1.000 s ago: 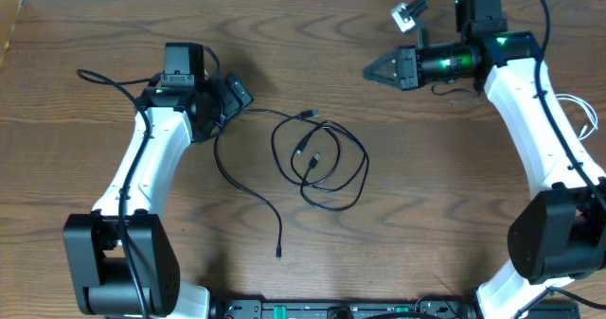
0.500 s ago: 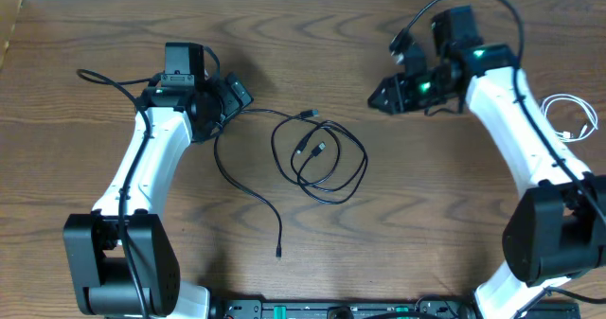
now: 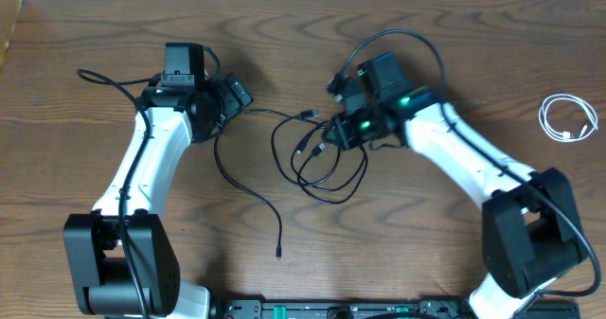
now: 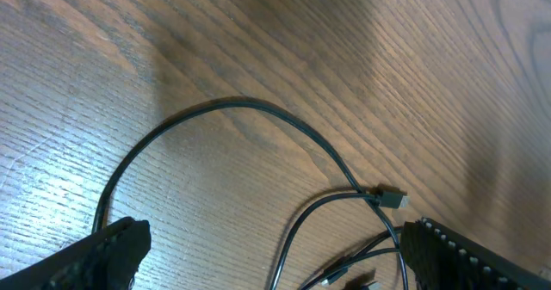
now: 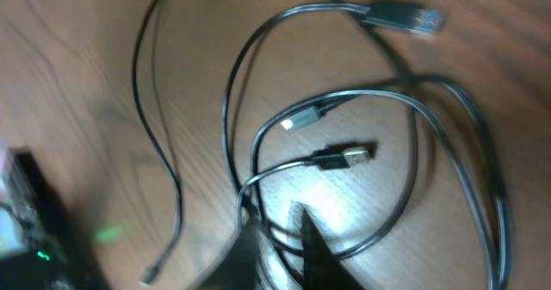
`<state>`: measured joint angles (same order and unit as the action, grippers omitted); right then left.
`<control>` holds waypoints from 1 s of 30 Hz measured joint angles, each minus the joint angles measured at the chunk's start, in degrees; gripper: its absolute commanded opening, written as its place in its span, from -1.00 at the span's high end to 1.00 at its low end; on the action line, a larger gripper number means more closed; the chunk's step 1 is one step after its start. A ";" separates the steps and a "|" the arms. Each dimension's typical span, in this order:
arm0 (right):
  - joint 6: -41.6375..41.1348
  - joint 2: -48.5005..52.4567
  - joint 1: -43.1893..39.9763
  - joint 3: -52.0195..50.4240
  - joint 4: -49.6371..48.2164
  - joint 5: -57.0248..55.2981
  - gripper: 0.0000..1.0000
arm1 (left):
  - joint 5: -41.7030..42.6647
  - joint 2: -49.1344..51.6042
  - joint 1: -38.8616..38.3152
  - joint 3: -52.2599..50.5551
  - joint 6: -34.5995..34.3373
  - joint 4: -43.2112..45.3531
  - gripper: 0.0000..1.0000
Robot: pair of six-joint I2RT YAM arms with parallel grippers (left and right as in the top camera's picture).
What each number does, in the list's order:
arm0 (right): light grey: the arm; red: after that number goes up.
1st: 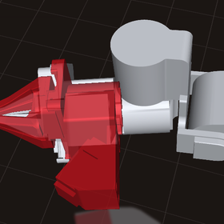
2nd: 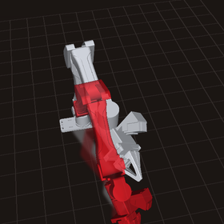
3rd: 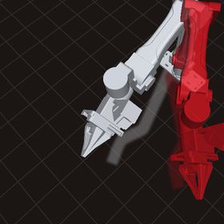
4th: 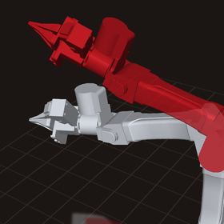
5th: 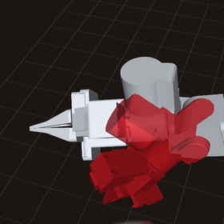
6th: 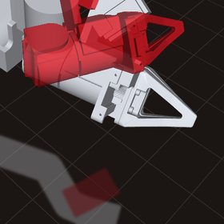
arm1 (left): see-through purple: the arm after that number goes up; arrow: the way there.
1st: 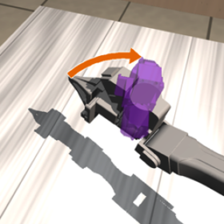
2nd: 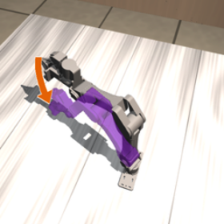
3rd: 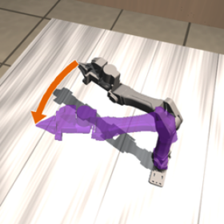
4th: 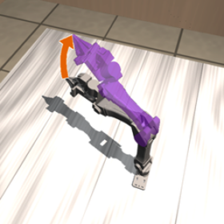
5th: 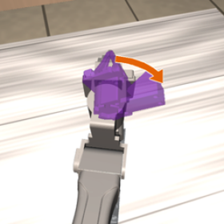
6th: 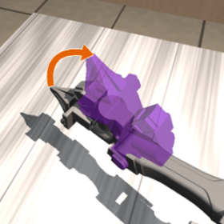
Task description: Untangle cables
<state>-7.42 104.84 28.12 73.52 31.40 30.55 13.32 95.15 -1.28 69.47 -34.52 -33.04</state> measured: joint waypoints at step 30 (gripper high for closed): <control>-8.48 0.00 10.10 -1.38 -1.70 -29.55 0.41 | 0.00 0.00 0.00 0.00 0.00 0.00 -0.96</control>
<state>-15.90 104.84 38.22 72.14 29.69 0.99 13.32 95.15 -1.28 69.47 -34.52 -33.04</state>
